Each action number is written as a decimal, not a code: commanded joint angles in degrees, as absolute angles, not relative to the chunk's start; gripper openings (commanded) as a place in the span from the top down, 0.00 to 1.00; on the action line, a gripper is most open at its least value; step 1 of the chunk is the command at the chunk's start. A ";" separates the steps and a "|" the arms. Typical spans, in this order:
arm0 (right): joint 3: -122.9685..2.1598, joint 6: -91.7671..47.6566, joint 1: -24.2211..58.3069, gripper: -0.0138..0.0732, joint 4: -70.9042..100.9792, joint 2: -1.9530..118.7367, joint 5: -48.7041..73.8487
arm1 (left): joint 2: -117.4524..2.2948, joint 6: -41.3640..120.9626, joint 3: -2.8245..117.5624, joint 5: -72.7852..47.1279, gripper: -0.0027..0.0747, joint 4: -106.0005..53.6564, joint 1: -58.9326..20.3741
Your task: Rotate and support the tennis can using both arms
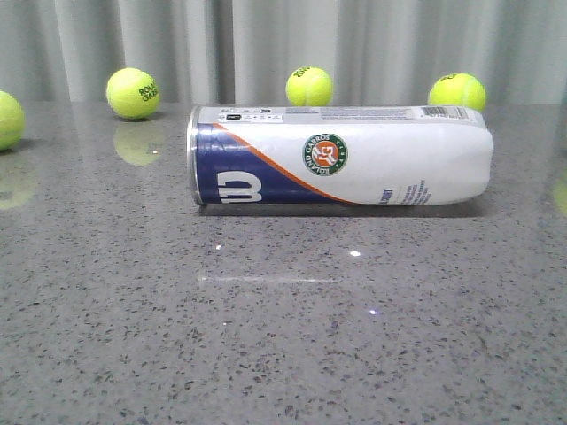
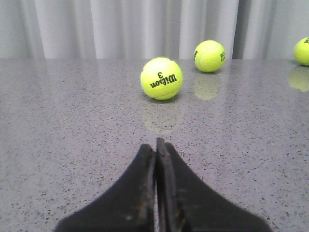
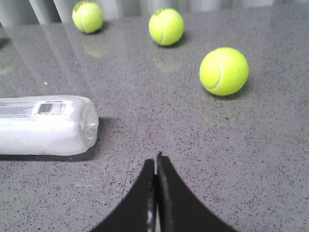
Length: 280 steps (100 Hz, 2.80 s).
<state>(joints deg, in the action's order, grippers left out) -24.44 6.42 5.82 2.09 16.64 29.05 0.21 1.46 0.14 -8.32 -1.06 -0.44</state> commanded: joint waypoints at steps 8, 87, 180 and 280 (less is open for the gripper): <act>-23.24 6.14 5.48 0.92 2.35 9.33 23.54 | 2.48 1.22 -2.50 -3.70 0.99 -1.33 -0.43; -22.91 6.14 5.48 0.92 2.21 2.61 23.39 | -0.28 0.96 3.50 -0.39 0.99 1.60 -0.30; -22.91 6.14 5.48 0.92 2.21 2.61 23.34 | -51.96 2.75 48.63 -39.77 0.44 -5.14 -0.30; -22.91 6.14 5.48 0.92 2.59 2.61 23.35 | -87.68 41.75 58.22 -59.04 0.26 -80.29 -11.75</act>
<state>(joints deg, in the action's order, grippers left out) -21.68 6.44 5.82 2.22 1.92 28.04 -87.47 38.96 56.55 -57.54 -71.89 -8.93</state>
